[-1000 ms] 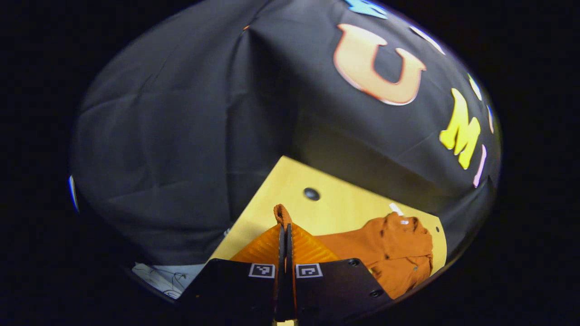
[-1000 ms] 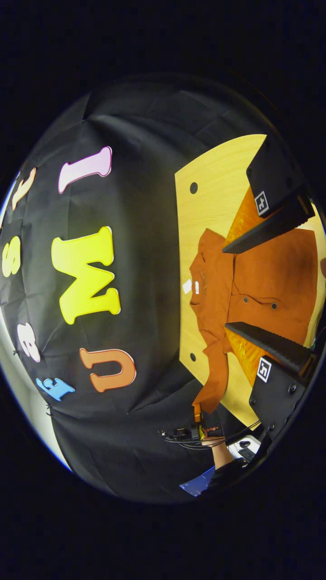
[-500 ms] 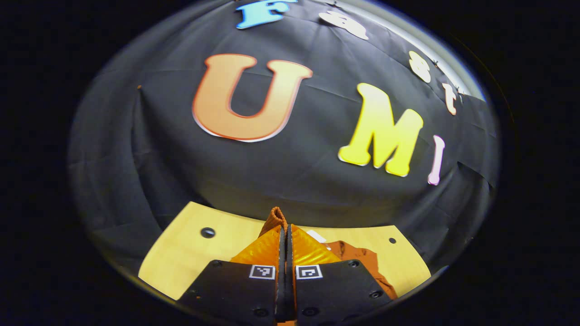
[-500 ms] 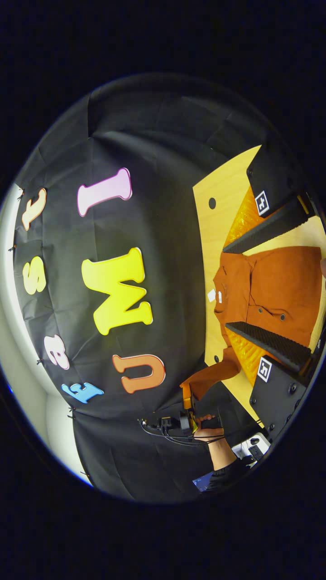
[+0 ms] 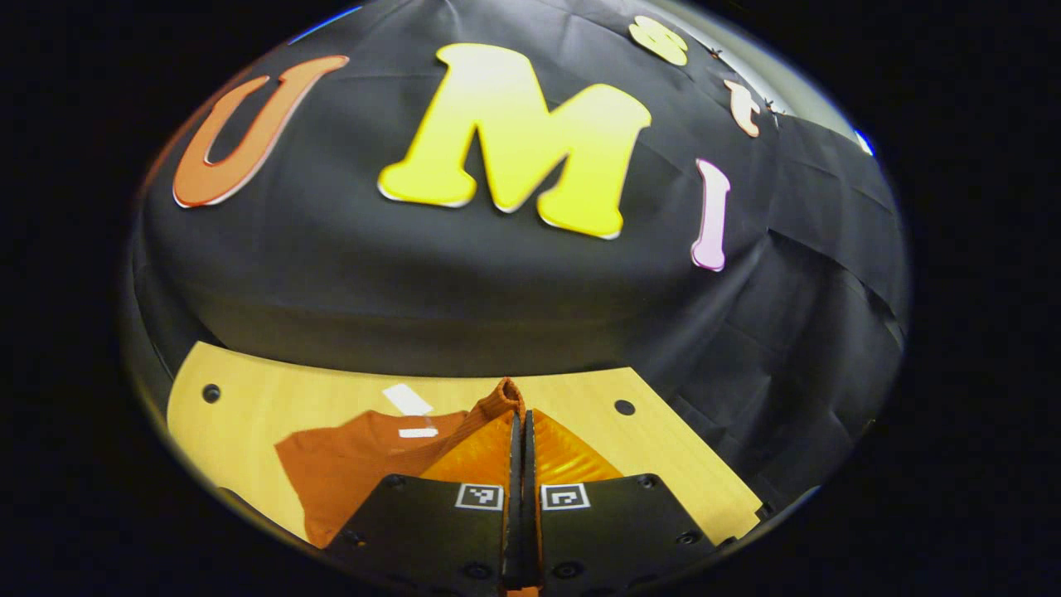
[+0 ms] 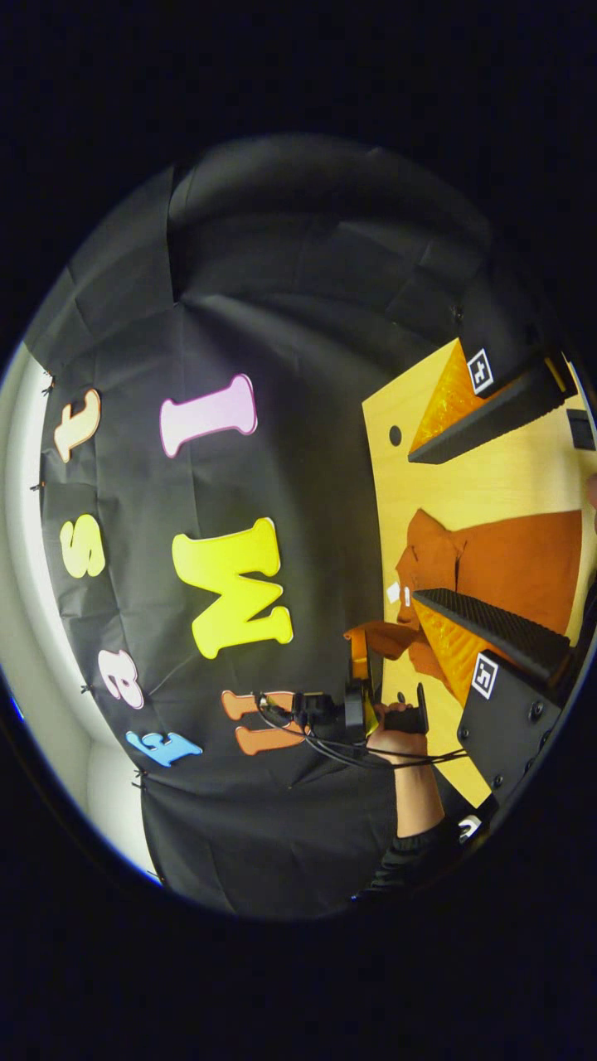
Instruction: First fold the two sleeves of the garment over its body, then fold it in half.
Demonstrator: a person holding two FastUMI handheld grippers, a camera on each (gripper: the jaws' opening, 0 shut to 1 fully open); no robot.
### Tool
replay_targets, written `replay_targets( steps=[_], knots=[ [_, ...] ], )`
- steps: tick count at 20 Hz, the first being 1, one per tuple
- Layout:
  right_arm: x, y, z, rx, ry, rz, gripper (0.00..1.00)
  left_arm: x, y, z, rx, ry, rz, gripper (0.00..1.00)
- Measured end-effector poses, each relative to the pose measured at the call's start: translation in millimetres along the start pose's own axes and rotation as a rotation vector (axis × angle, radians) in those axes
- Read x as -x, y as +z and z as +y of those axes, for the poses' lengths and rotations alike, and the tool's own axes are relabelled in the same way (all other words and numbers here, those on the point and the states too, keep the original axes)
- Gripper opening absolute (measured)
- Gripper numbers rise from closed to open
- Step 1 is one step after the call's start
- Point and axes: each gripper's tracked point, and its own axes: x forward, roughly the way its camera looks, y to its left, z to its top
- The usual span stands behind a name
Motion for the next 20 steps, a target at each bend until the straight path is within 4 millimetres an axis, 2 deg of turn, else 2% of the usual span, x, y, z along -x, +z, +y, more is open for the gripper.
replay_targets(
  steps=[2, 4, 8, 11, 13, 14, 15, 18, 20],
  knots=[
    [4, 1, -18, -0.004, -0.029, 0.005, 0.97, -34, -21, -23, -0.014, -0.008, 0.028, 0.03],
    [8, 0, -38, -0.006, -0.065, 0.011, 0.97, -66, -44, -30, -0.041, 0.008, 0.057, 0.03],
    [18, -4, -76, -0.024, -0.143, 0.029, 0.97, -126, -116, -24, -0.101, 0.085, 0.184, 0.03],
    [22, -3, -92, -0.015, -0.181, 0.042, 0.97, -149, -153, -26, -0.118, 0.124, 0.243, 0.03],
    [19, 2, -92, -0.007, -0.181, 0.035, 0.97, -155, -159, -25, -0.118, 0.167, 0.254, 0.03],
    [17, 5, -89, -0.004, -0.174, 0.033, 0.97, -167, -179, -24, -0.107, 0.175, 0.260, 0.05],
    [14, 4, -86, 0.002, -0.167, 0.033, 0.97, -159, -172, -28, -0.095, 0.180, 0.263, 0.08],
    [4, 6, -71, 0.017, -0.134, 0.032, 0.97, -155, -164, -36, -0.081, 0.174, 0.233, 0.74],
    [-2, 6, -60, 0.028, -0.110, 0.028, 0.97, -143, -151, -46, -0.059, 0.143, 0.199, 1.00]
  ],
)
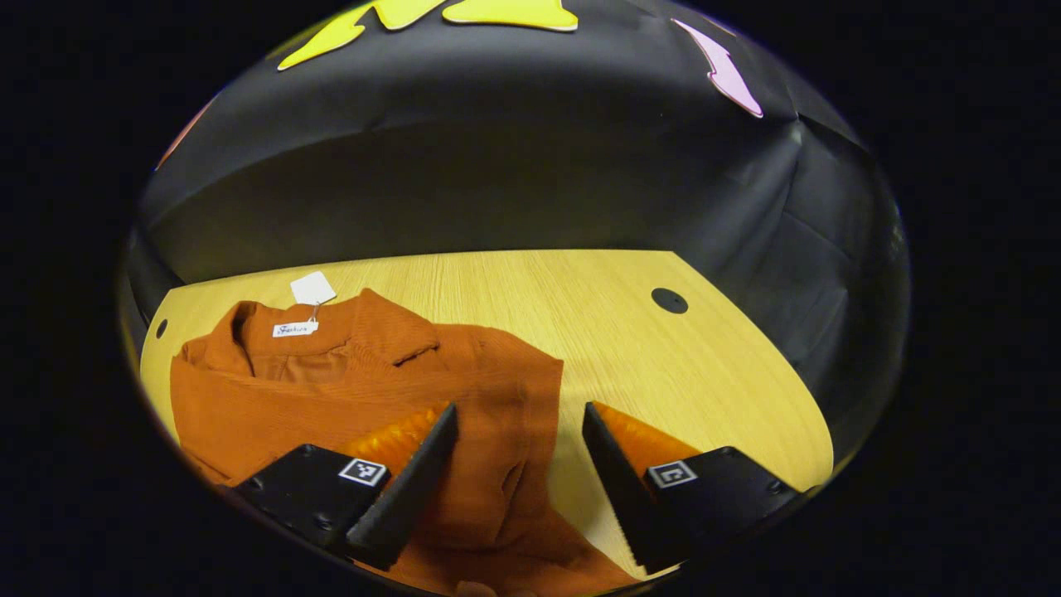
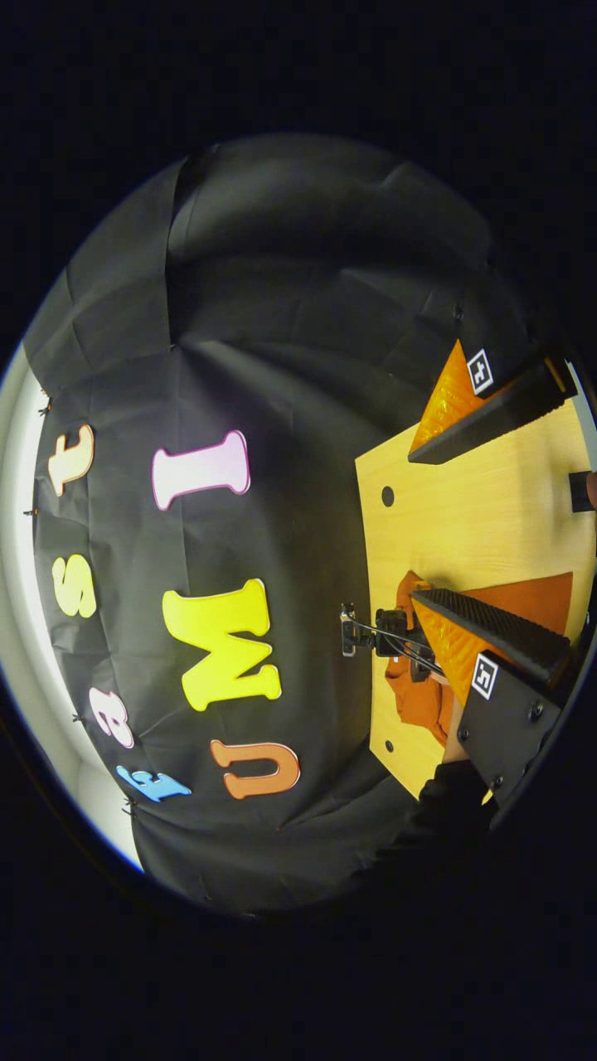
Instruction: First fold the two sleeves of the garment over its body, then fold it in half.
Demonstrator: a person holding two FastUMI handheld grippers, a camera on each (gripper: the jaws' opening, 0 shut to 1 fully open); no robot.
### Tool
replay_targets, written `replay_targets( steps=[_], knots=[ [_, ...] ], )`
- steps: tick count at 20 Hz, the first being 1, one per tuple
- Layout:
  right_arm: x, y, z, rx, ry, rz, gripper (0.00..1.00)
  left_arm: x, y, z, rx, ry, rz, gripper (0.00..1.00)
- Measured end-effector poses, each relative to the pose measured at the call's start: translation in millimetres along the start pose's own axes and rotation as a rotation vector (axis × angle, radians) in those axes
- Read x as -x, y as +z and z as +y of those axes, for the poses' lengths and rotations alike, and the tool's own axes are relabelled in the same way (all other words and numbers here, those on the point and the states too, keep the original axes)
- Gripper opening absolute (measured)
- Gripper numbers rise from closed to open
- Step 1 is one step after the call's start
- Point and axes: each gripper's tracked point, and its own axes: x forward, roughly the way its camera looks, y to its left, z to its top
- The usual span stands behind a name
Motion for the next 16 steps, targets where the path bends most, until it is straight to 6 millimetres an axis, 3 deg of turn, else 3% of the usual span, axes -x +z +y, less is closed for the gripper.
replay_targets(
  steps=[2, 5, 9, 13, 16],
  knots=[
    [-5, 1, 15, 0.009, 0.026, -0.005, 0.96, 25, 15, -2, 0.004, -0.022, -0.050, 0.99],
    [-16, -4, 42, 0.021, 0.072, -0.011, 0.96, 92, 42, 12, 0.007, -0.031, -0.157, 0.99],
    [-32, -18, 93, 0.031, 0.147, -0.013, 0.97, 207, 62, 68, 0.063, 0.053, -0.320, 0.99],
    [-36, -21, 147, 0.021, 0.185, -0.046, 0.97, 321, 53, 135, 0.027, 0.182, -0.399, 0.98],
    [-33, -18, 181, 0.031, 0.192, -0.087, 0.97, 386, 55, 170, -0.033, 0.273, -0.491, 0.98]
  ],
)
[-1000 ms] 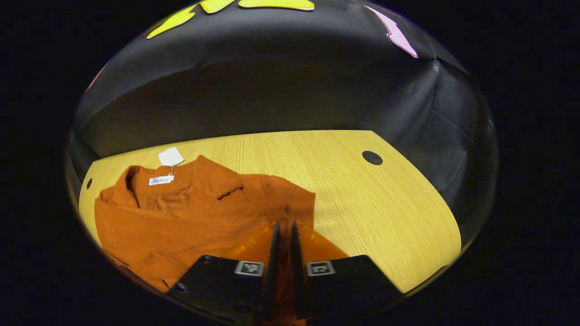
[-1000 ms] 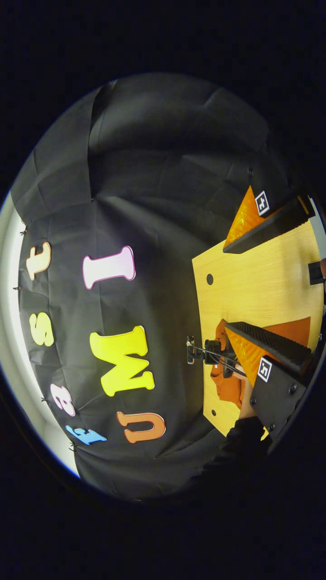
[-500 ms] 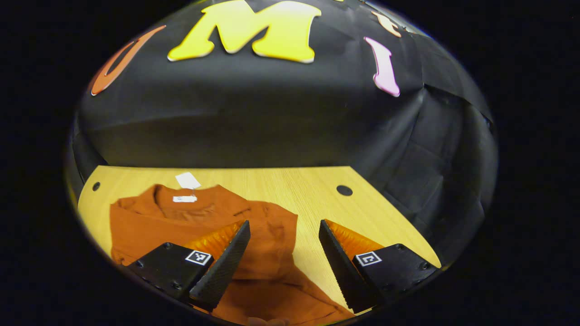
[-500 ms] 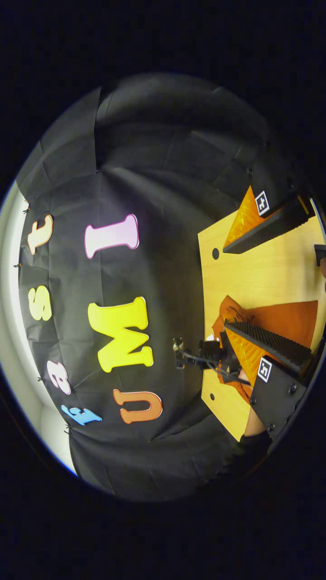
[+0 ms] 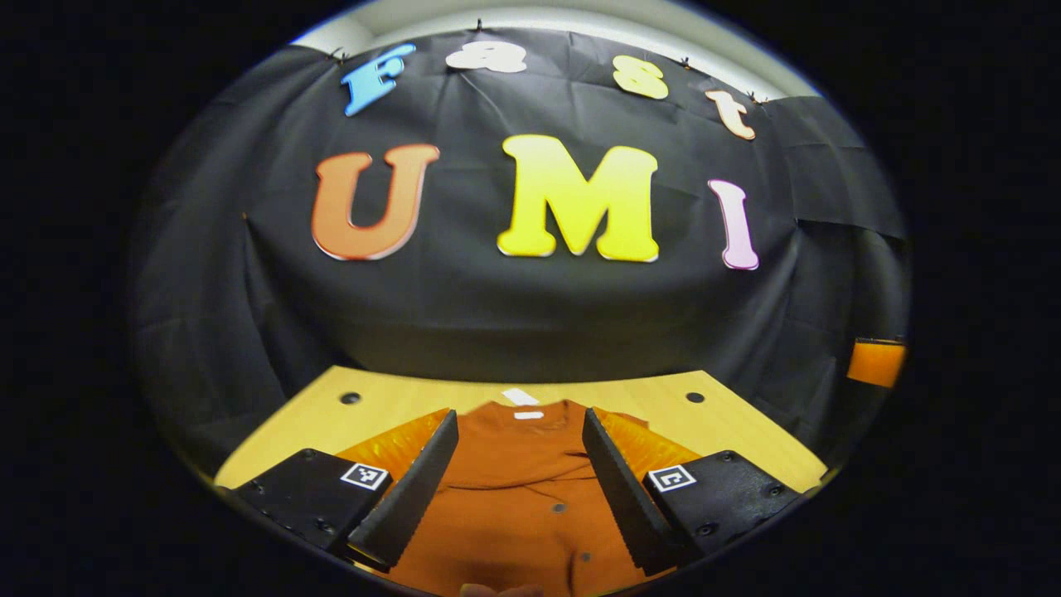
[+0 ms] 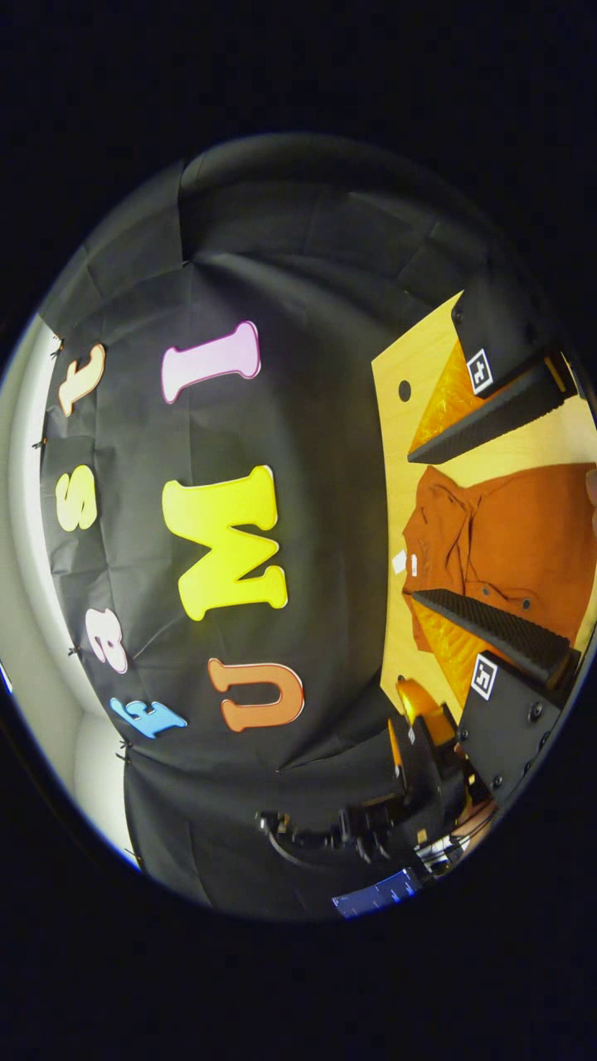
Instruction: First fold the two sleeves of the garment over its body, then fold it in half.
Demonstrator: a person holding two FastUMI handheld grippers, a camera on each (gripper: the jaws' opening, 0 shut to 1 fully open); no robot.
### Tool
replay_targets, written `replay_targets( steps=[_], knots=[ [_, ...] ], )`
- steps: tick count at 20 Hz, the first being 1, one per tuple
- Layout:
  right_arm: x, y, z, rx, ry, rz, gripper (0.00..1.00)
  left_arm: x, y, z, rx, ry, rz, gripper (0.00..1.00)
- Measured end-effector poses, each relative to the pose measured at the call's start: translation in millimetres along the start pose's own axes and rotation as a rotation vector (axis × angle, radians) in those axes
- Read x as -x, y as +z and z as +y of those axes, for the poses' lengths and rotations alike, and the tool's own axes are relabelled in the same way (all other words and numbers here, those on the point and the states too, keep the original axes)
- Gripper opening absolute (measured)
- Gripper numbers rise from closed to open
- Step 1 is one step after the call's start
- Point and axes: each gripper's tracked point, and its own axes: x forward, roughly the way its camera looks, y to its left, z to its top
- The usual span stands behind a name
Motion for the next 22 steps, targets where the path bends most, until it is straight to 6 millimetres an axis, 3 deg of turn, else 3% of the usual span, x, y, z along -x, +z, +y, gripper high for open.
replay_targets(
  steps=[3, 6, 8, 13, 17, 18, 19, 22],
  knots=[
    [0, 1, 30, 0.031, 0.025, -0.018, 0.97, 29, 24, 23, 0.008, 0.013, -0.080, 0.97],
    [1, -13, 40, 0.037, 0.054, 0.029, 0.97, 40, 14, 42, 0.062, 0.010, -0.056, 0.98],
    [5, -23, 30, 0.051, 0.044, 0.062, 0.97, 42, -2, 55, 0.087, -0.002, -0.026, 1.00],
    [29, -92, -27, -0.001, -0.021, 0.262, 0.97, 66, -90, 80, 0.111, -0.090, 0.194, 0.98],
    [52, -160, -63, -0.091, -0.072, 0.425, 0.97, 117, -186, 80, 0.213, -0.192, 0.475, 0.98],
    [57, -176, -72, -0.100, -0.087, 0.462, 0.92, 132, -206, 85, 0.282, -0.190, 0.547, 0.99],
    [69, -194, -83, -0.101, -0.112, 0.504, 0.97, 146, -226, 92, 0.353, -0.175, 0.605, 0.99],
    [95, -238, -104, -0.144, -0.167, 0.592, 0.97, 168, -271, 110, 0.478, -0.106, 0.721, 0.99]
  ],
)
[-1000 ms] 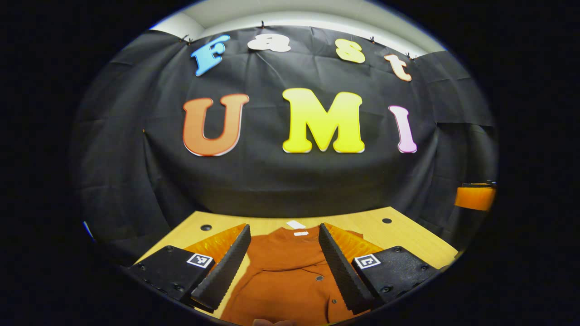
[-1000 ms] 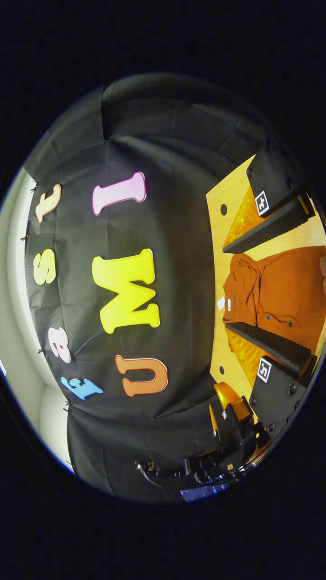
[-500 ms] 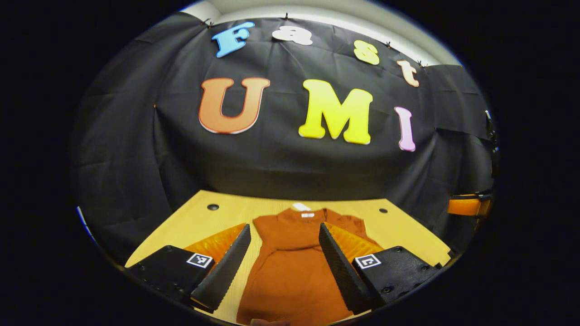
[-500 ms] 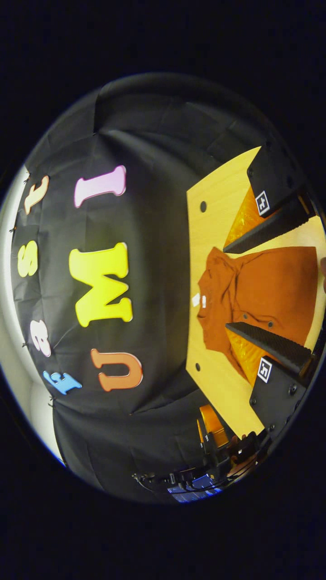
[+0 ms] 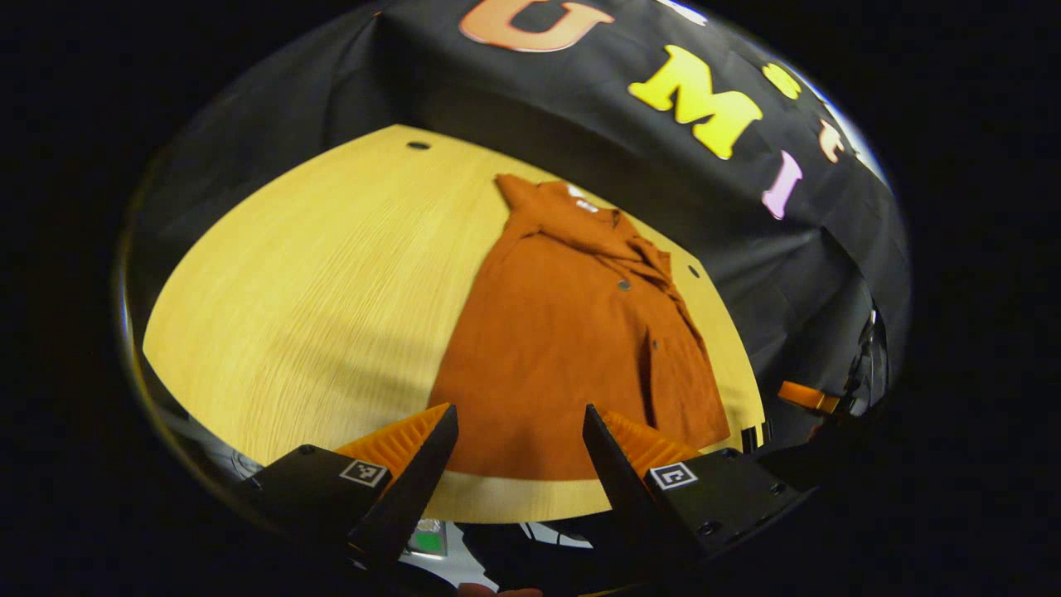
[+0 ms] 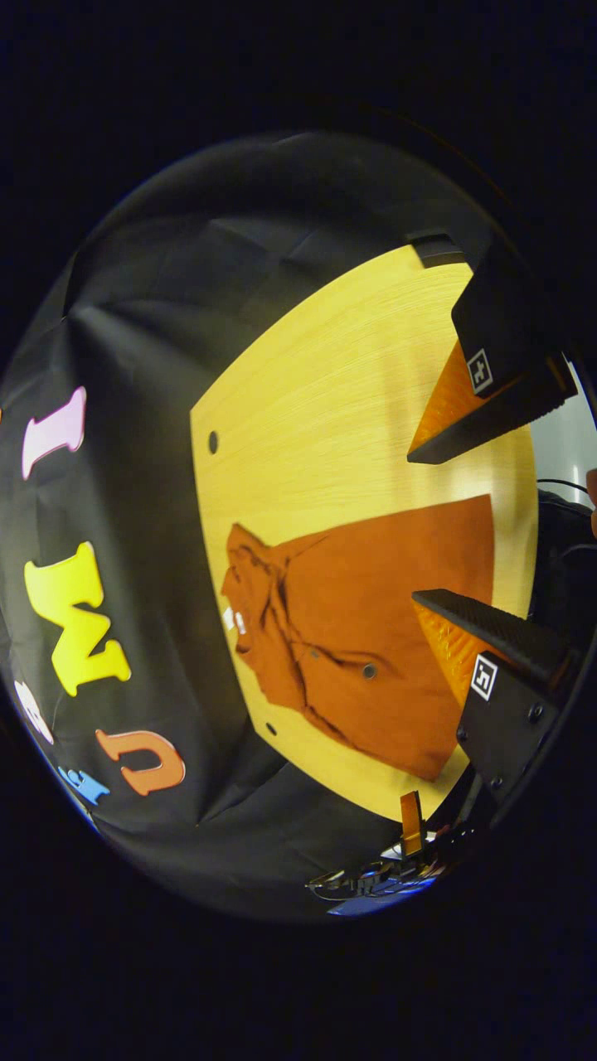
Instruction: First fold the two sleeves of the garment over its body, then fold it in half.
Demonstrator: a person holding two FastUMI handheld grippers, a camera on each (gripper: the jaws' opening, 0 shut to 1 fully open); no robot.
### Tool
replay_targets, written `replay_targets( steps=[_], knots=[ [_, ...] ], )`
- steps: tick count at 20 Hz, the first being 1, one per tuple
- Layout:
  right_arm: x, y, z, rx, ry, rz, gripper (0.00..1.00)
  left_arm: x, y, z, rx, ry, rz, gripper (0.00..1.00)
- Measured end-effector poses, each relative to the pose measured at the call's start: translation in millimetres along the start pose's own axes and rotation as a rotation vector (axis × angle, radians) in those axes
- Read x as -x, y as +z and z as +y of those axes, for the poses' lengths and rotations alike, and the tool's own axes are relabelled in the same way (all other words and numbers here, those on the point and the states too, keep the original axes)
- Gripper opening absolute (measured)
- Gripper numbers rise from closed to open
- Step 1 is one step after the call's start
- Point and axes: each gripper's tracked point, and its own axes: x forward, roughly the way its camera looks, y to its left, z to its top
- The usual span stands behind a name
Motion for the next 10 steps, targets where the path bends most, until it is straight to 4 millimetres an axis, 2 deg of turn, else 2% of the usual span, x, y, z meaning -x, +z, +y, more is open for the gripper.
replay_targets(
  steps=[1, 4, 5, 6, 7, 10],
  knots=[
    [-3, -10, -8, -0.008, -0.017, 0.016, 0.97, 0, -8, 12, 0.024, 0.022, 0.006, 0.99],
    [-10, -22, -21, -0.005, -0.045, 0.044, 0.97, -1, -12, 20, 0.037, 0.047, 0.030, 0.98],
    [-12, -26, -22, -0.006, -0.044, 0.050, 0.97, -3, -13, 20, 0.038, 0.047, 0.038, 0.99],
    [-15, -27, -23, -0.009, -0.042, 0.056, 0.93, -7, -13, 23, 0.046, 0.053, 0.044, 0.99],
    [-19, -29, -24, -0.007, -0.042, 0.060, 0.97, -9, -14, 24, 0.054, 0.059, 0.048, 0.98],
    [-31, -34, -22, -0.012, -0.034, 0.068, 0.97, -13, -15, 21, 0.046, 0.063, 0.040, 0.99]
  ],
)
